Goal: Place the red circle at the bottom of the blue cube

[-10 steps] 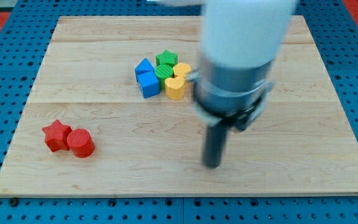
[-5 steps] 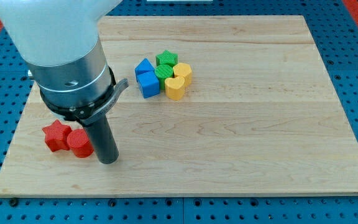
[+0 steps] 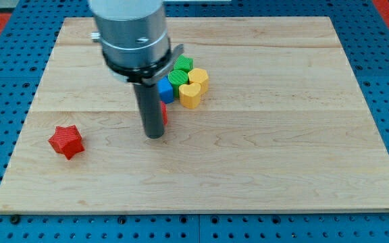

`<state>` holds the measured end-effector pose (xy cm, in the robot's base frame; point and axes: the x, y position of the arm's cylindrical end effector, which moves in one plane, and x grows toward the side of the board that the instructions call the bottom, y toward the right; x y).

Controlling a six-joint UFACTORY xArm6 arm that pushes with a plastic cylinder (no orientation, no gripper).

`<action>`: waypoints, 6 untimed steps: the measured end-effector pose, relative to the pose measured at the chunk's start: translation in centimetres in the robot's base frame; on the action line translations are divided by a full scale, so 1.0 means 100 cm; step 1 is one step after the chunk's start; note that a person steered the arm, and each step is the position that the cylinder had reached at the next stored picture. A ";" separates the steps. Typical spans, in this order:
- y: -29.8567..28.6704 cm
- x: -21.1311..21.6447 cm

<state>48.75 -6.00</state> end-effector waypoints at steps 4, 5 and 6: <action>-0.079 -0.035; -0.051 -0.053; -0.045 -0.035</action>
<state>45.20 -10.51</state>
